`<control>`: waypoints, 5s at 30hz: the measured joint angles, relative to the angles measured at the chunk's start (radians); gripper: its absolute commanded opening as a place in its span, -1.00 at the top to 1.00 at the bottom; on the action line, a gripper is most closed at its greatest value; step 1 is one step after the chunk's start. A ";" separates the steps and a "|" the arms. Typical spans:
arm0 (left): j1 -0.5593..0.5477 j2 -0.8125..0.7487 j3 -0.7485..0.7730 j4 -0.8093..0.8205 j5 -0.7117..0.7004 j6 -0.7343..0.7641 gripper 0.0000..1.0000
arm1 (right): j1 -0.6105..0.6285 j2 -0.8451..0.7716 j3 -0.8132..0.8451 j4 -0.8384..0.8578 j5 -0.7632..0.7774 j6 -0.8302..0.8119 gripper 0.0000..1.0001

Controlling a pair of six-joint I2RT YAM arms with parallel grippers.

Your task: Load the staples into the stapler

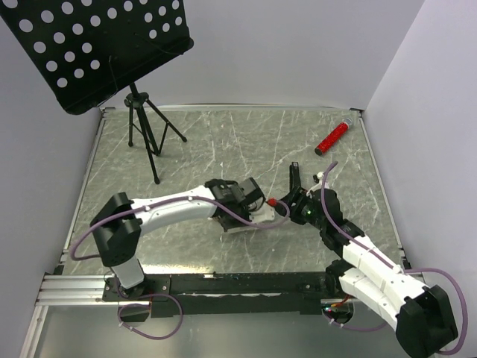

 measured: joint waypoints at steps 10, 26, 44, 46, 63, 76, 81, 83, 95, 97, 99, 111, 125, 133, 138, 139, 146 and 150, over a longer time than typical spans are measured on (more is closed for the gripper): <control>-0.098 0.115 -0.013 -0.003 -0.091 0.006 0.84 | 0.000 -0.024 -0.024 -0.041 0.103 -0.074 -0.40; -0.147 0.169 0.043 -0.048 -0.140 -0.004 0.21 | 0.000 -0.011 -0.028 -0.059 0.145 -0.143 -0.43; -0.039 -0.120 0.042 0.104 -0.156 -0.109 -0.80 | 0.003 -0.021 0.052 -0.104 0.084 -0.426 -0.88; 0.009 -0.216 0.003 0.158 -0.159 -0.134 -0.91 | 0.004 -0.012 0.068 -0.104 0.050 -0.467 -0.89; 0.632 -0.838 -0.566 0.666 -0.221 -0.552 -0.94 | 0.373 0.417 0.348 -0.192 -0.128 -0.842 -0.76; 0.653 -0.947 -0.692 0.832 -0.404 -0.577 -0.94 | 0.524 0.757 0.556 -0.333 -0.074 -0.969 -0.43; 0.653 -0.949 -0.694 0.854 -0.409 -0.577 -0.94 | 0.553 0.826 0.591 -0.358 -0.036 -0.978 -0.14; 0.653 -0.949 -0.695 0.855 -0.409 -0.577 -0.94 | 0.567 0.845 0.592 -0.358 -0.021 -0.975 -0.01; 0.625 -0.964 -0.702 0.862 -0.430 -0.576 -0.93 | 0.647 0.919 0.659 -0.356 0.158 -0.770 0.46; 0.616 -0.967 -0.702 0.862 -0.444 -0.576 -0.94 | 0.660 0.945 0.690 -0.366 0.198 -0.706 0.45; 0.606 -0.973 -0.702 0.862 -0.462 -0.576 -0.94 | 0.666 0.970 0.724 -0.387 0.229 -0.635 0.44; 0.570 -1.015 -0.702 0.863 -0.560 -0.577 -0.94 | 0.668 1.041 0.797 -0.320 0.342 -0.415 -0.01; 0.569 -1.011 -0.702 0.863 -0.571 -0.577 -0.94 | 0.665 1.026 0.787 -0.261 0.394 -0.429 -0.86; 0.569 -1.011 -0.707 0.866 -0.578 -0.577 -0.94 | 0.661 0.837 0.742 -0.328 0.370 -0.422 -0.99; 0.569 -1.016 -0.707 0.870 -0.587 -0.577 -0.93 | 0.616 0.741 0.745 -0.430 0.316 -0.375 -0.99; 0.569 -1.019 -0.707 0.870 -0.589 -0.578 -0.94 | 0.594 0.733 0.748 -0.458 0.305 -0.362 -0.99; 0.574 -1.052 -0.707 0.870 -0.592 -0.582 -0.93 | 0.420 0.712 0.792 -0.589 0.255 -0.297 -0.99; 0.573 -1.074 -0.707 0.869 -0.592 -0.585 -0.94 | 0.376 0.702 0.822 -0.625 0.253 -0.293 -0.99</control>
